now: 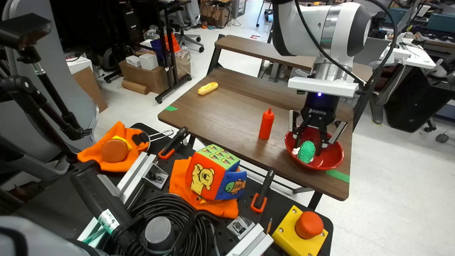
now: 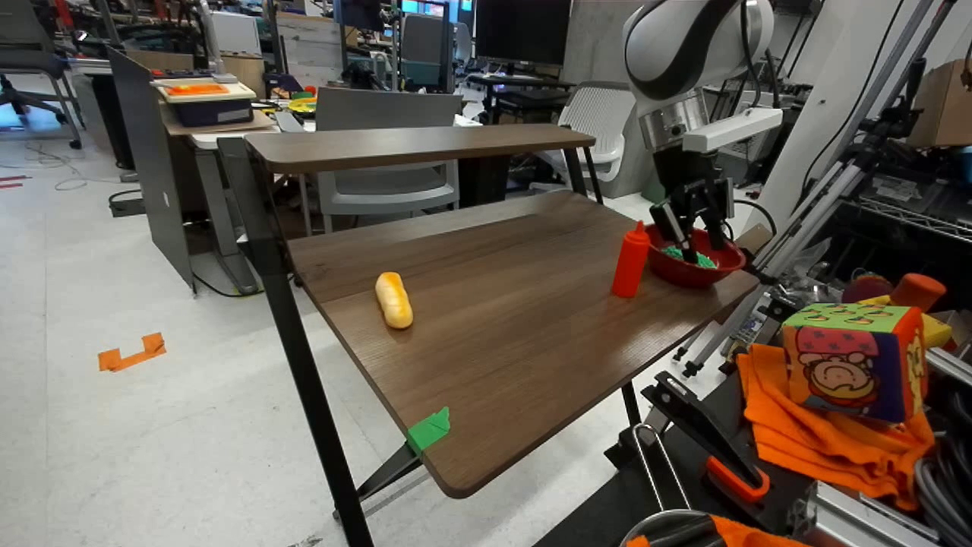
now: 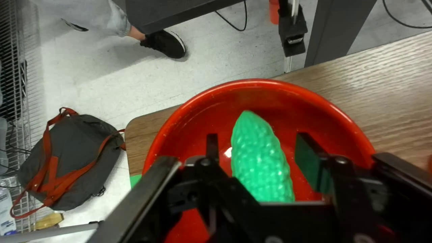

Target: Put the green object in the bowl

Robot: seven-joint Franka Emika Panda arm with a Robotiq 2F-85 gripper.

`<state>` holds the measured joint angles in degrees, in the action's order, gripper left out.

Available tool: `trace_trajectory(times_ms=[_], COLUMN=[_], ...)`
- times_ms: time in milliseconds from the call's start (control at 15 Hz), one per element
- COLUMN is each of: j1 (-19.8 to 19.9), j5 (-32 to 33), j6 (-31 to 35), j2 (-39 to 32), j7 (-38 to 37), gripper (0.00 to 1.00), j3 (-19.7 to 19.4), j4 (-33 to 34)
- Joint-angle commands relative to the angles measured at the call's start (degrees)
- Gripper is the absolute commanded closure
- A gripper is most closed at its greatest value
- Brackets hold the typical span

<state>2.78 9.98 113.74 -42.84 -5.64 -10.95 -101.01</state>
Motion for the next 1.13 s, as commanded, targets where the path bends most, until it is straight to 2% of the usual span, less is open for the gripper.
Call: trace_trajectory(times_ms=[0, 67, 200, 400, 667, 733, 933, 1067], j1=[-0.3, -0.4, -0.4, 0.2, 3.4, 1.8, 2.6, 2.6], j5=[0.8, 0.8, 1.0, 0.1, -8.2, -4.6, -7.1, -7.1], j6=[0.7, 0.6, 0.3, 0.8, -2.2, -0.8, -2.4, -2.4], j2=[1.2, 1.1, 1.7, 6.6, 16.7, 10.1, 15.9, 16.4], j7=[-2.9, -3.3, -3.7, -1.5, 3.7, 1.0, 2.3, 2.4], gripper=[0.09, 0.01, 0.0, 0.0, 0.0, 0.0, 0.0, 0.0], j3=[0.4, 0.4, 0.3, 1.2, 4.7, 3.0, 4.0, 4.0], j4=[-0.8, -0.4, -0.6, -4.3, -8.0, -4.0, -6.3, -7.1])
